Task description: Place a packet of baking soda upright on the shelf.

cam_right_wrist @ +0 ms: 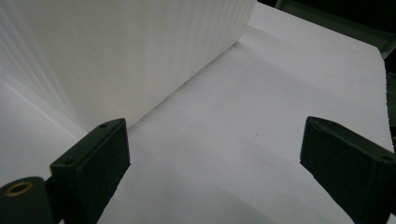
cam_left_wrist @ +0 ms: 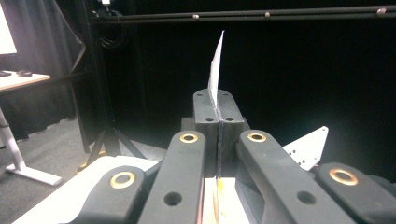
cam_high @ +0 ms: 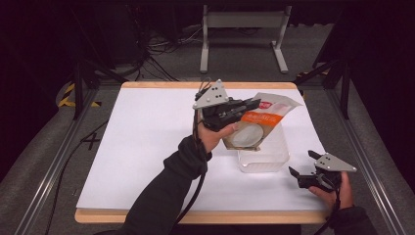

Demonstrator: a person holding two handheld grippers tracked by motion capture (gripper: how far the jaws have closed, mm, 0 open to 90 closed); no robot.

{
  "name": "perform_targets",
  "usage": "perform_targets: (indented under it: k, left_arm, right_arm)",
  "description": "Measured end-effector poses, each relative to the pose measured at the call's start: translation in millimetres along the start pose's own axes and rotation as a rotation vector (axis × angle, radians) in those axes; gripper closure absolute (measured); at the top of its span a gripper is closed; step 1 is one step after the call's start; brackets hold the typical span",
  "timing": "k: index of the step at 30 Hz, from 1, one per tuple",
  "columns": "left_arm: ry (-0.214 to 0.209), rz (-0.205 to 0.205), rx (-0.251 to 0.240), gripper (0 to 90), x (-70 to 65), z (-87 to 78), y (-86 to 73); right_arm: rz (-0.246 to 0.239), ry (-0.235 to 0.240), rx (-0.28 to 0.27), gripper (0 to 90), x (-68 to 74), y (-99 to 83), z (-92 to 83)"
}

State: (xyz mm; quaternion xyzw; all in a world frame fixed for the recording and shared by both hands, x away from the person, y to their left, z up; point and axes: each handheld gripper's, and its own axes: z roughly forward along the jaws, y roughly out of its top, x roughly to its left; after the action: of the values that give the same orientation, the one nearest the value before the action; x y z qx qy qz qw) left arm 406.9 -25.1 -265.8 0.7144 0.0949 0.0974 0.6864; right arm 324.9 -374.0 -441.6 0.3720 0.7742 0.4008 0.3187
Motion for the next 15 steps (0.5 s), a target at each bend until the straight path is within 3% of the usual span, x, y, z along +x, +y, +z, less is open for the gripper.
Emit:
perform_targets:
  k: [7, 15]
  left_arm:
    - [-0.049, -0.022, 0.002, 90.0, -7.0, 35.5, -8.9]
    - [-0.107, -0.095, -0.033, 90.0, -8.8, 60.8, -33.9]
  right_arm:
    - [-0.001, 0.003, 0.001, 8.5, 0.0, 0.0, 0.3]
    - [-0.012, 0.004, 0.0, 8.3, 0.8, 0.1, 0.1]
